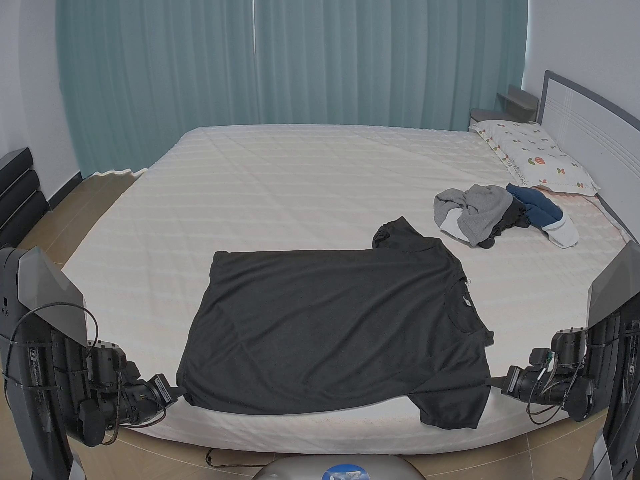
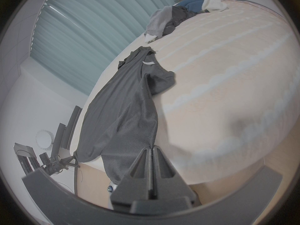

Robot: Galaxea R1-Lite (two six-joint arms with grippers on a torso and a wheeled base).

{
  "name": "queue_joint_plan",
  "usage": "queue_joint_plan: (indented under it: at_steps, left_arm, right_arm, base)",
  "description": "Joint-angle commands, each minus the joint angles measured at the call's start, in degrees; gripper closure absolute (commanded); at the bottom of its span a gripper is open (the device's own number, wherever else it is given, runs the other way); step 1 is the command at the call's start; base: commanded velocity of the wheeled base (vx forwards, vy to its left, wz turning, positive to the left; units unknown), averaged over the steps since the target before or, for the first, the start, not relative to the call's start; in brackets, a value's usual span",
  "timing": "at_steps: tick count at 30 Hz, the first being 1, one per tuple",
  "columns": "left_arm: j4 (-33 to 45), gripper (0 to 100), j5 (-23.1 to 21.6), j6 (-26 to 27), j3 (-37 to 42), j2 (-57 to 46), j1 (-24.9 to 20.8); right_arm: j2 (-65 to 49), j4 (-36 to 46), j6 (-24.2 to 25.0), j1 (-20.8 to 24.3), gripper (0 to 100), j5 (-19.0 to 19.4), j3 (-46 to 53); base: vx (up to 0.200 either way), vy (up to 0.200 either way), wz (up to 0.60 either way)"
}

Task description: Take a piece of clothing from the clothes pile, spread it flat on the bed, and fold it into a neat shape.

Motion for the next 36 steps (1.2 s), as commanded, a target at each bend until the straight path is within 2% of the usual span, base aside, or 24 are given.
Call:
queue_joint_plan:
  at_steps: [1, 10, 13, 21, 26, 29, 36]
  left_arm:
    - [-0.01, 100, 0.08, 0.04, 0.02, 0.09, 0.11]
    - [-0.1, 100, 0.61, 0.57, 1.25, -0.08, 0.46]
    - [-0.1, 100, 0.96, 0.48, 1.25, -0.43, 1.08]
    - [1.39, 100, 2.81, 1.01, 1.34, -0.79, 0.73]
    - [9.83, 100, 2.63, 5.66, 1.34, -4.65, 0.73]
    - [13.52, 100, 2.37, 7.16, 1.34, -6.85, 0.73]
    - [13.61, 100, 2.45, 7.42, 1.34, -6.59, 0.81]
  right_arm:
    - [-2.84, -0.76, -0.74, -2.76, 100, 0.16, 3.47]
    - [-2.58, 1.0, -0.39, -4.17, 100, -0.28, 5.23]
    - [-5.92, 5.66, -0.65, -3.9, 100, -2.21, 5.23]
    - [-14.71, 18.84, -2.58, -3.46, 100, -3.53, 5.23]
    - [-16.38, 21.92, -3.9, -2.85, 100, -5.73, 5.23]
    - [-17.43, 23.24, -3.99, -2.14, 100, -5.82, 5.23]
    - [-21.48, 26.93, -4.08, -0.83, 100, -5.82, 5.23]
  base:
    - [0.0, 0.0, 0.0]
    - [0.0, 0.0, 0.0]
    - [0.0, 0.0, 0.0]
    - [0.0, 0.0, 0.0]
    - [0.0, 0.0, 0.0]
    - [0.0, 0.0, 0.0]
    - [0.0, 0.0, 0.0]
